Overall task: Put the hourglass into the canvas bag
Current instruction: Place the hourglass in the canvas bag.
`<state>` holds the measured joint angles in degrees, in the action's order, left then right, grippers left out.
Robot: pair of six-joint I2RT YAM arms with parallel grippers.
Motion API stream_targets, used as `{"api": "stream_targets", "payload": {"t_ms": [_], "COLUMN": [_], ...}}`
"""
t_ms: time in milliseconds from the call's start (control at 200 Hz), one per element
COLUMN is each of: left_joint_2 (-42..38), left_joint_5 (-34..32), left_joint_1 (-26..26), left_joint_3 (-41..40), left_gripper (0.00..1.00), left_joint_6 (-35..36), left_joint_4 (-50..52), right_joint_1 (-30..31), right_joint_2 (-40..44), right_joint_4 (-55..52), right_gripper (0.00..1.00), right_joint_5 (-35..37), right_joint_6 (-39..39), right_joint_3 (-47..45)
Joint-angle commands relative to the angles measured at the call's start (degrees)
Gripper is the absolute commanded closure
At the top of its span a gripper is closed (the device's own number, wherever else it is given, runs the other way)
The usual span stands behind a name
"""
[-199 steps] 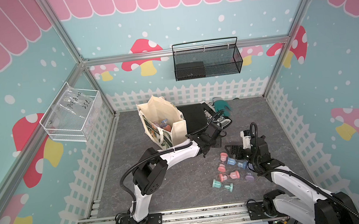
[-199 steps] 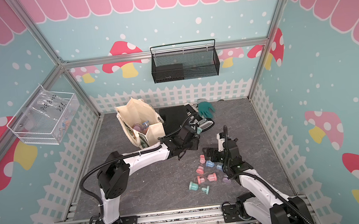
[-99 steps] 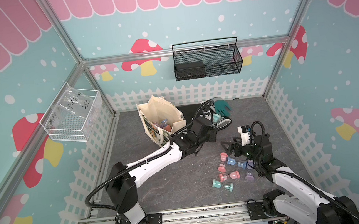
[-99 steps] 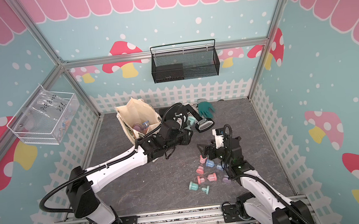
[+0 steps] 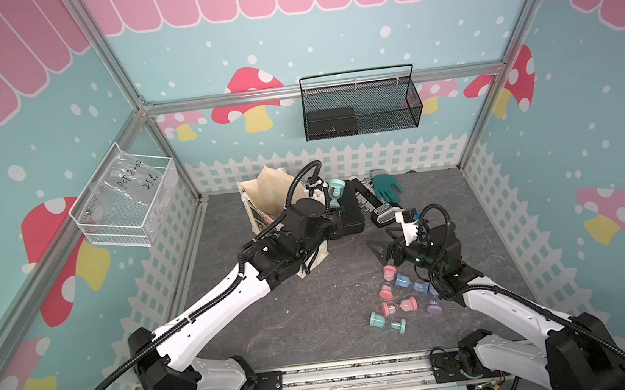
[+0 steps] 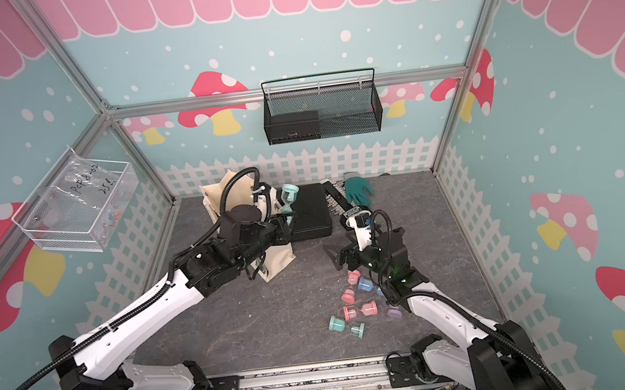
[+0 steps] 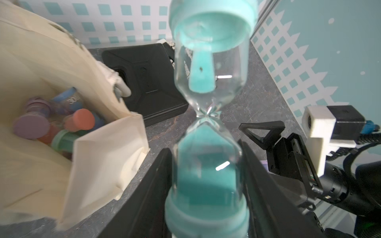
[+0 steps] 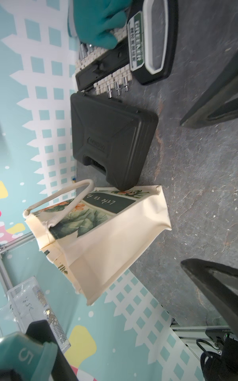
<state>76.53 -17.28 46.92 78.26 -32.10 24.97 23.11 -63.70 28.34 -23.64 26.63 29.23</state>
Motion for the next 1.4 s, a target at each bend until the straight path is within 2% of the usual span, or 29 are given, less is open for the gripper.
{"api": "stream_targets", "payload": {"t_ms": [0,95,345,775,835,935,1141,1396], "left_joint_2": [-2.9,-3.7,-1.1,10.6,12.5,16.3,23.0,29.8], "left_joint_5": [-5.4,-8.6,-11.0,-6.1,-7.3,-5.4,-5.2,-6.0], "left_joint_1": [-1.1,-2.2,-7.6,-17.5,-18.6,-21.0,-22.3,-22.5], "left_joint_3": [0.2,1.8,5.4,13.1,14.3,17.4,21.5,22.1], "left_gripper": [0.8,0.8,0.81,0.83,0.83,0.84,0.84,0.83], "left_joint_6": [0.9,0.8,0.7,0.3,-0.3,-2.1,-2.4,-4.6], "left_joint_4": [3.1,6.7,12.0,14.6,16.1,19.1,22.2,24.9], "right_joint_1": [2.6,4.7,8.3,11.6,11.9,12.2,12.6,12.6], "right_joint_2": [-1.8,-4.0,-9.2,-14.5,-15.0,-15.8,-17.0,-17.9], "right_joint_4": [4.5,6.4,6.6,4.1,3.2,2.8,1.4,0.8], "right_gripper": [0.0,0.0,0.0,0.0,0.0,0.01,0.0,0.01], "right_joint_5": [-0.4,-0.7,-2.5,-3.6,-3.2,-3.5,-4.0,-3.8], "right_joint_6": [-1.6,-2.1,-2.8,-4.7,-4.9,-5.1,-5.3,-5.4], "right_joint_3": [3.3,5.2,11.8,21.5,22.6,23.7,25.3,25.4]}}
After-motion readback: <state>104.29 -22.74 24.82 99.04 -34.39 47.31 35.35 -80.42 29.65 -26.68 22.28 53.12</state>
